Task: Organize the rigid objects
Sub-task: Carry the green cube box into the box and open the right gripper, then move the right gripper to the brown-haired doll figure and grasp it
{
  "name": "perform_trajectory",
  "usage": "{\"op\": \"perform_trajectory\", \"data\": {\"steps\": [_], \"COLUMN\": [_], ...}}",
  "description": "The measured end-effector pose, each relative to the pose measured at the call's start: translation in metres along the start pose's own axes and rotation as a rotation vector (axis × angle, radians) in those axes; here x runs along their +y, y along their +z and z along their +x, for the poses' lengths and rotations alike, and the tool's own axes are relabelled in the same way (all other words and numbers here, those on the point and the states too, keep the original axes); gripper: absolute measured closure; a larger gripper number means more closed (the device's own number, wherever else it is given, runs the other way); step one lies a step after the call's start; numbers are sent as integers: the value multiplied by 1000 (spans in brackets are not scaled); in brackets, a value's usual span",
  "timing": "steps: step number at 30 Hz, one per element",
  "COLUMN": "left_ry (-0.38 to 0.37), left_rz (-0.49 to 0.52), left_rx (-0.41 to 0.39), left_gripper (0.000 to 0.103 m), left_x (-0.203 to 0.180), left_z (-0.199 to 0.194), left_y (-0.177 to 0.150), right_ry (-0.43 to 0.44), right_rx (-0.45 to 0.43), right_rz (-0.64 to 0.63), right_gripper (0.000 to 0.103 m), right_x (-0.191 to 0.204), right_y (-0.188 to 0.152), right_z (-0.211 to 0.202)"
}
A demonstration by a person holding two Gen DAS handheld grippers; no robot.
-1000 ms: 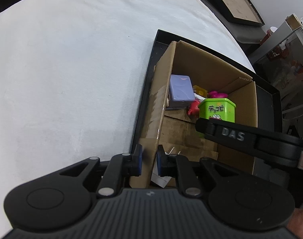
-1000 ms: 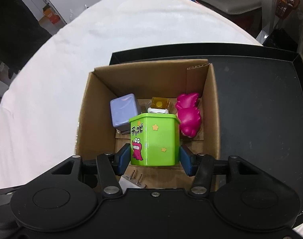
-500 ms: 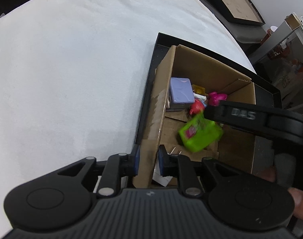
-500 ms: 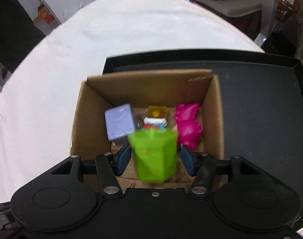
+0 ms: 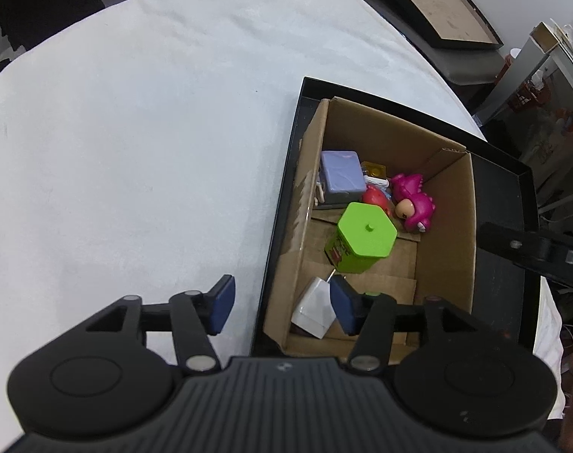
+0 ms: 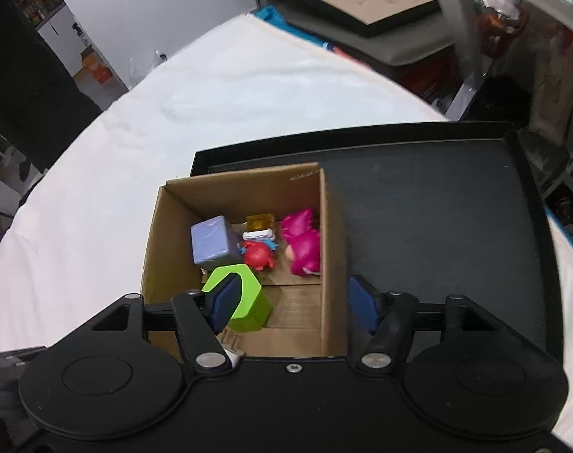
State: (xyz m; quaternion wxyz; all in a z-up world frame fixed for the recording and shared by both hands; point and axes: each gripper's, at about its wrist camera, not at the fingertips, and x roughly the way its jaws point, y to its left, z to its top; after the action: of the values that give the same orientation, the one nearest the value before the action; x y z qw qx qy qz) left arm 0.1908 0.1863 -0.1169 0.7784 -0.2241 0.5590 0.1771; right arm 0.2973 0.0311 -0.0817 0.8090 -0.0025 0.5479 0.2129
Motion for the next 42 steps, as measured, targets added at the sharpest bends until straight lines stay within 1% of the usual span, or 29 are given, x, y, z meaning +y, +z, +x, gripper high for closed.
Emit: {"op": "perform_trajectory", "data": {"steps": [2, 4, 5, 6, 8, 11, 13, 15, 17, 20, 27, 35, 42], "left_ry": [4, 6, 7, 8, 7, 7, 7, 13, 20, 29, 56, 88, 118], "left_rz": [8, 20, 26, 31, 41, 56, 69, 79, 83, 77, 108, 111, 121], "left_rx": [-1, -7, -9, -10, -12, -19, -25, -27, -25, -21, -33, -29, -44], "left_gripper": [42, 40, 39, 38, 37, 35, 32, 29, 28, 27, 26, 26, 26], "left_x": [-3, -7, -9, -10, -15, -21, -25, -28, -30, -33, -46, -54, -63], "left_z": [-4, -8, -10, -12, -16, -23, -27, -30, -31, -31, -31, -25, -22], "left_y": [-4, -8, -10, -11, -15, -21, -25, -28, -31, -35, -46, -49, -48], "right_ry": [25, 43, 46, 44, 37, 38, 21, 9, 24, 18, -8, -26, -32], "right_rx": [-2, -10, -15, -24, -41, -48, -58, -74, -88, -84, -56, 9, 34], "right_rz": [28, 52, 52, 49, 49, 54, 48, 51, 60, 91, 119, 162, 210], "right_gripper": [39, 38, 34, 31, 27, 25, 22, 13, 8, 7, 7, 7, 7], "right_x": [-11, -20, -23, -26, -31, -39, -46, -55, -66, -84, -118, -150, -171], "right_y": [-1, -3, -4, -5, -8, -11, -15, -20, -25, -33, -55, -77, -87], "right_z": [-10, -21, -26, -32, -40, -47, -54, -61, -66, -67, -63, -40, -19]}}
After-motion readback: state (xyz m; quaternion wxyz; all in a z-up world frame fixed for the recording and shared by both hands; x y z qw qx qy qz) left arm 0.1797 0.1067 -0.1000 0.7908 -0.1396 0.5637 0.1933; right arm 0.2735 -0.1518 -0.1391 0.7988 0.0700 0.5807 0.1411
